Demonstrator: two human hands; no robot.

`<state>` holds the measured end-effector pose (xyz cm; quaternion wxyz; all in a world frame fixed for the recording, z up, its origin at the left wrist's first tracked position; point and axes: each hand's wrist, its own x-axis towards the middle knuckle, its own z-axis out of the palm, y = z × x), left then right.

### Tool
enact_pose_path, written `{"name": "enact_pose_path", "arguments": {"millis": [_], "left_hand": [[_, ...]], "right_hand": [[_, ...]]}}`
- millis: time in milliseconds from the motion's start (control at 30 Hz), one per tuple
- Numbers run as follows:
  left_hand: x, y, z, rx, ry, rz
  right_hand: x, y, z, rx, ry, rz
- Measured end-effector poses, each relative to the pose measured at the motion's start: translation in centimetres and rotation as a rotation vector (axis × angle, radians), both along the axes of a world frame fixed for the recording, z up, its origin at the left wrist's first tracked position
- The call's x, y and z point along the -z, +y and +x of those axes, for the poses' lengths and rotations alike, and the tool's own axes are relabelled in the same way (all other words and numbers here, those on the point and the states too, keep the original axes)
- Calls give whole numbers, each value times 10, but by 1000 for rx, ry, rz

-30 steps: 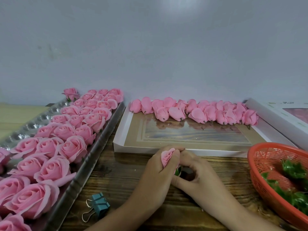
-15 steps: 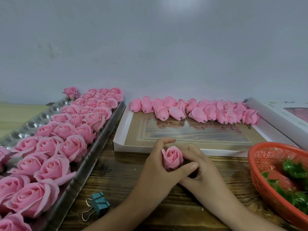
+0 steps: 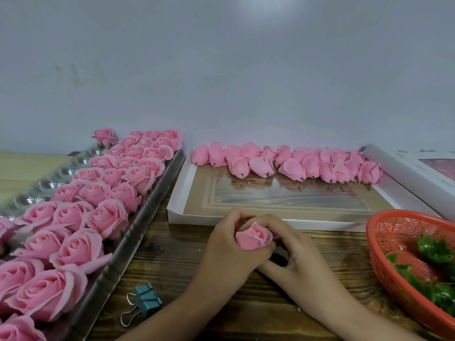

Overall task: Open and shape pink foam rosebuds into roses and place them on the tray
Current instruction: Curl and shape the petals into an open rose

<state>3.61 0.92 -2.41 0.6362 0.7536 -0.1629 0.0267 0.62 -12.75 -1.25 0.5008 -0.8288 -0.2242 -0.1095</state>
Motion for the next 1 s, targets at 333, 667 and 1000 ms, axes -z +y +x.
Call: {"name": "enact_pose_path", "arguments": {"millis": [333, 667, 1000], "left_hand": [[-10, 0, -4, -33, 53, -93], [1, -1, 3, 90, -27, 21], [-6, 2, -3, 96, -45, 66]], "right_hand": [[2, -1, -1, -11, 6, 125], [3, -1, 2, 44, -71, 124], [4, -4, 6, -13, -116, 157]]}}
